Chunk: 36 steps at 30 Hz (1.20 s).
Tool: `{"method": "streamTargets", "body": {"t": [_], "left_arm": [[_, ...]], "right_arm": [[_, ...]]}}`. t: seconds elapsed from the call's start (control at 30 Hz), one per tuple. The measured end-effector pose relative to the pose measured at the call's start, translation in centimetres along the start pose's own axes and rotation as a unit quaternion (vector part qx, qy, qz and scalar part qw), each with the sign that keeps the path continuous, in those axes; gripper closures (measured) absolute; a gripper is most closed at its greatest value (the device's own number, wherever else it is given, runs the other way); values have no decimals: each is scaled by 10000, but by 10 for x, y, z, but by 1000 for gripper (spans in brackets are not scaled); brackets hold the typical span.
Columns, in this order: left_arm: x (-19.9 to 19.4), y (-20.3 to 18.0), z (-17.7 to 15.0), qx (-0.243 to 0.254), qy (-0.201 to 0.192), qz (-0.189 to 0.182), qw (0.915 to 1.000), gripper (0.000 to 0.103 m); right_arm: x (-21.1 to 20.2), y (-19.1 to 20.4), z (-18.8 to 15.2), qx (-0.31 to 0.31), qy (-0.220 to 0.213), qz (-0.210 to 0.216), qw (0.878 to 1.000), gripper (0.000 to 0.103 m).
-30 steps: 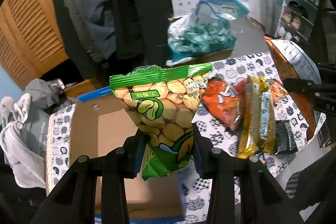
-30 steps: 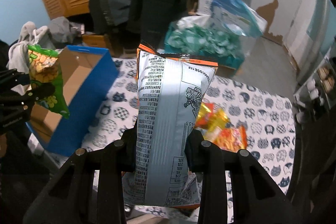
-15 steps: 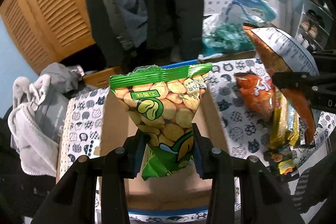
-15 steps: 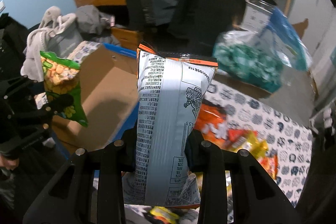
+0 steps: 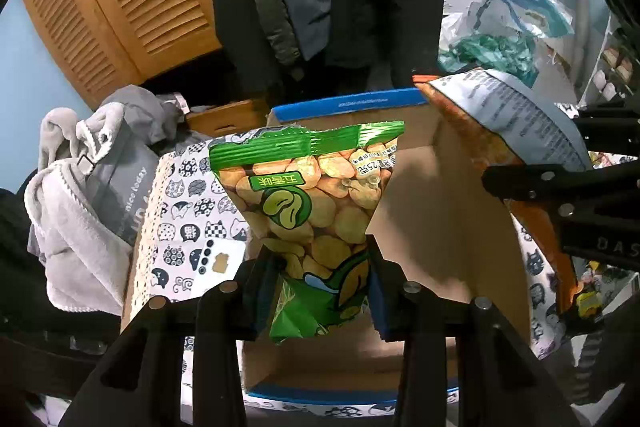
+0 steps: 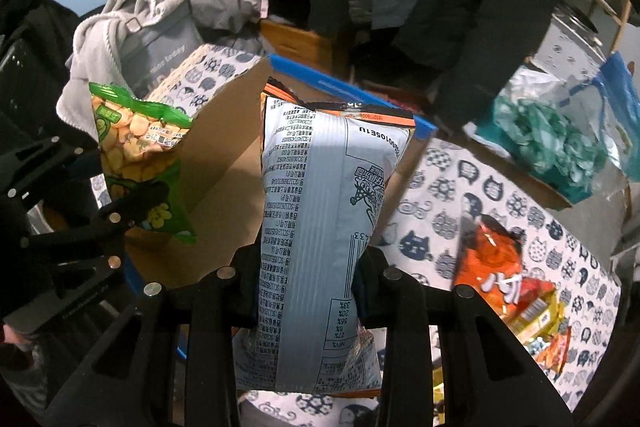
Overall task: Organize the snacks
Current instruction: 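Carry both bags over the cardboard box and open both tools to drop them, then move both tools back to the pile and close on black packets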
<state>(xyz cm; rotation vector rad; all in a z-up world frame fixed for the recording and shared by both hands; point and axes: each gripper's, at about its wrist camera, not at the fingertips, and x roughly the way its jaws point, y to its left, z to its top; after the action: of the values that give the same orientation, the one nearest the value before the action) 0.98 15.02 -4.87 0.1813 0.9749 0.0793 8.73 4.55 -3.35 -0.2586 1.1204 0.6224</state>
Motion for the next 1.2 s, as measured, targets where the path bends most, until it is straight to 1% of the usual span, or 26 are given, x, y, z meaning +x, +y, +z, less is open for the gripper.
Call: {"method": "streamTargets", "body": {"t": [0.2, 0.27, 0.33, 0.4, 0.47, 0.5, 0.57, 0.63, 0.8, 0.9, 1.03, 1.13, 1.2], "left_arm": [[8, 8, -6, -51, 119, 6, 9999, 62], [9, 10, -7, -81, 158, 38, 9998, 61], [11, 12, -7, -126, 207, 38, 9997, 55], [10, 13, -7, -119, 175, 93, 9997, 49], [8, 10, -6, -79, 112, 136, 9998, 37], [6, 9, -6, -57, 78, 139, 9999, 36], [5, 5, -5, 15, 51, 152, 9999, 36], [5, 2, -4, 59, 54, 145, 9999, 36], [2, -12, 1, 185, 55, 21, 9998, 36], [-2, -22, 5, 256, 24, -35, 9997, 30], [-9, -40, 9, 388, -6, -219, 9990, 30], [-13, -56, 12, 526, -40, -387, 9979, 25], [-14, -66, 14, 605, -31, -417, 9973, 24]], "right_arm": [[15, 13, 5, -84, 149, 60, 9998, 71], [17, 15, 6, -102, 173, 69, 9998, 63], [16, 16, 6, -115, 139, 19, 9998, 49], [14, 15, 6, -100, 111, -6, 9999, 44], [11, 13, 5, -84, 89, -22, 9999, 43], [9, 11, 5, -69, 77, -29, 9999, 43], [5, 6, 3, -19, 40, -34, 10000, 42], [0, -1, 0, 72, 15, -82, 9999, 37], [-11, -20, -11, 249, -24, -221, 9994, 35], [-19, -34, -21, 370, -18, -295, 9989, 33], [-28, -57, -39, 528, 9, -432, 9977, 31], [-35, -73, -55, 637, 53, -494, 9967, 31], [-40, -84, -66, 726, 78, -520, 9960, 31]]}}
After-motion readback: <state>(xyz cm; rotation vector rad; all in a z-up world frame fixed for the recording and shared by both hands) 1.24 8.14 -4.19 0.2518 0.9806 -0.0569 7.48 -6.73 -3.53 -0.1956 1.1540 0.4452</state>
